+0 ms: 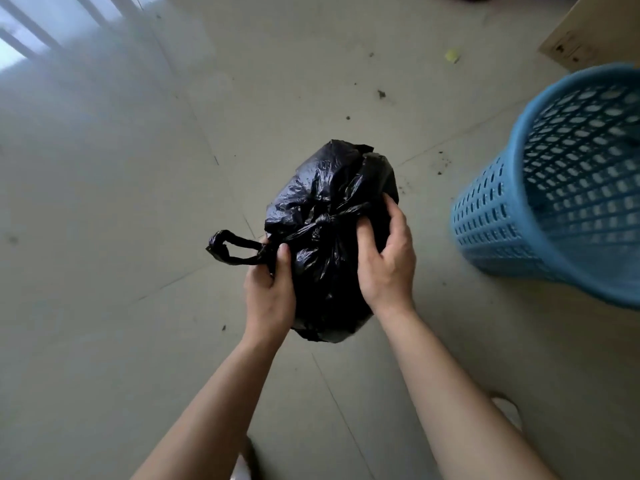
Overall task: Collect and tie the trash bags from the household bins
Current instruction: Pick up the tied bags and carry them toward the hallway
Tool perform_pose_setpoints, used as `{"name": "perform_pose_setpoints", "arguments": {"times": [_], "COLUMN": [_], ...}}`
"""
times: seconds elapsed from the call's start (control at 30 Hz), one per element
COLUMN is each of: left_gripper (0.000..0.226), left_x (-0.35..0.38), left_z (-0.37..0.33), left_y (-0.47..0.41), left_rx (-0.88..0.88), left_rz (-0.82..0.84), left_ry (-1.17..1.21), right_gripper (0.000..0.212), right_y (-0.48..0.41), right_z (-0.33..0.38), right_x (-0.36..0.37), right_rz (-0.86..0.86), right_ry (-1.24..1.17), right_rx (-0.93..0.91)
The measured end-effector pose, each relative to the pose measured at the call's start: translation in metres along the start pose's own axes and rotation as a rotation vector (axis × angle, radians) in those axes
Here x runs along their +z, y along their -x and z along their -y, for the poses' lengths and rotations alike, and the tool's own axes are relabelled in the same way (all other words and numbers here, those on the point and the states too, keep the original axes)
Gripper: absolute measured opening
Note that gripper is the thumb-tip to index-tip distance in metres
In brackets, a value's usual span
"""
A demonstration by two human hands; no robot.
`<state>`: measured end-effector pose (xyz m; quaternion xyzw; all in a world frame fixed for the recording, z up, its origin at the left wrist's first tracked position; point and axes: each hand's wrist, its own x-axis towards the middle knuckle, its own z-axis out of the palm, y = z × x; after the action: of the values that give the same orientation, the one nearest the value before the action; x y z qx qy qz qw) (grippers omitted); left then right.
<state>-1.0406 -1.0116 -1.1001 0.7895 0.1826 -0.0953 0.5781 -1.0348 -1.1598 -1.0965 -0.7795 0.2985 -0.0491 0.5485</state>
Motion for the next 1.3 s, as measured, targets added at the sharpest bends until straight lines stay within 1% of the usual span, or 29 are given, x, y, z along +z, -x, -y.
{"name": "perform_pose_setpoints", "arguments": {"times": [0.1,0.2,0.3,0.33,0.43,0.53,0.6,0.67,0.73,0.83,0.9,1.0,1.1,1.2,1.3], "left_gripper": [0.019,0.023,0.019,0.018,0.029,0.037,0.039,0.039,0.038,0.036,0.043,0.041,0.045,0.038,0.048], "left_x": [-0.035,-0.076,-0.115,-0.132,-0.177,-0.212,-0.223,-0.225,-0.217,-0.199,-0.183,-0.149,-0.103,-0.050,0.013], "left_z": [-0.065,-0.168,-0.288,-0.337,-0.473,-0.585,-0.641,-0.692,-0.732,-0.780,-0.802,-0.825,-0.832,-0.826,-0.798], "left_y": [0.031,0.053,0.065,0.075,0.108,0.151,0.175,0.205,0.235,0.295,0.337,0.409,0.498,0.594,0.729], "left_rx": [-0.024,-0.022,0.070,0.100,0.182,0.287,0.352,0.419,0.483,0.595,0.647,0.694,0.762,0.806,0.817], "left_rz": [-0.004,-0.011,-0.014,-0.007,0.001,0.016,0.035,0.117,0.199,0.303,0.364,0.473,0.616,0.758,0.975], "left_ry": [-0.034,-0.046,-0.077,-0.080,-0.086,-0.069,-0.061,-0.063,-0.072,-0.075,-0.053,-0.053,-0.047,-0.045,-0.047], "right_gripper": [0.051,0.054,0.054,0.054,0.055,0.058,0.060,0.057,0.055,0.058,0.060,0.061,0.061,0.061,0.060], "right_y": [0.028,0.049,0.057,0.065,0.091,0.123,0.144,0.172,0.199,0.245,0.273,0.323,0.384,0.450,0.552], "right_z": [0.059,0.159,0.278,0.327,0.465,0.576,0.632,0.673,0.693,0.705,0.706,0.695,0.664,0.621,0.554], "right_x": [-0.029,-0.066,-0.102,-0.119,-0.171,-0.226,-0.265,-0.314,-0.359,-0.437,-0.485,-0.561,-0.641,-0.715,-0.813], "right_rz": [0.021,0.029,0.013,0.000,-0.037,-0.088,-0.129,-0.193,-0.260,-0.390,-0.466,-0.599,-0.715,-0.826,-0.976], "right_ry": [0.017,0.020,0.052,0.067,0.094,0.080,0.087,0.123,0.156,0.198,0.209,0.229,0.248,0.238,0.264], "right_rx": [0.025,-0.012,-0.095,-0.118,-0.206,-0.303,-0.371,-0.395,-0.390,-0.376,-0.367,-0.372,-0.346,-0.328,-0.245]}}
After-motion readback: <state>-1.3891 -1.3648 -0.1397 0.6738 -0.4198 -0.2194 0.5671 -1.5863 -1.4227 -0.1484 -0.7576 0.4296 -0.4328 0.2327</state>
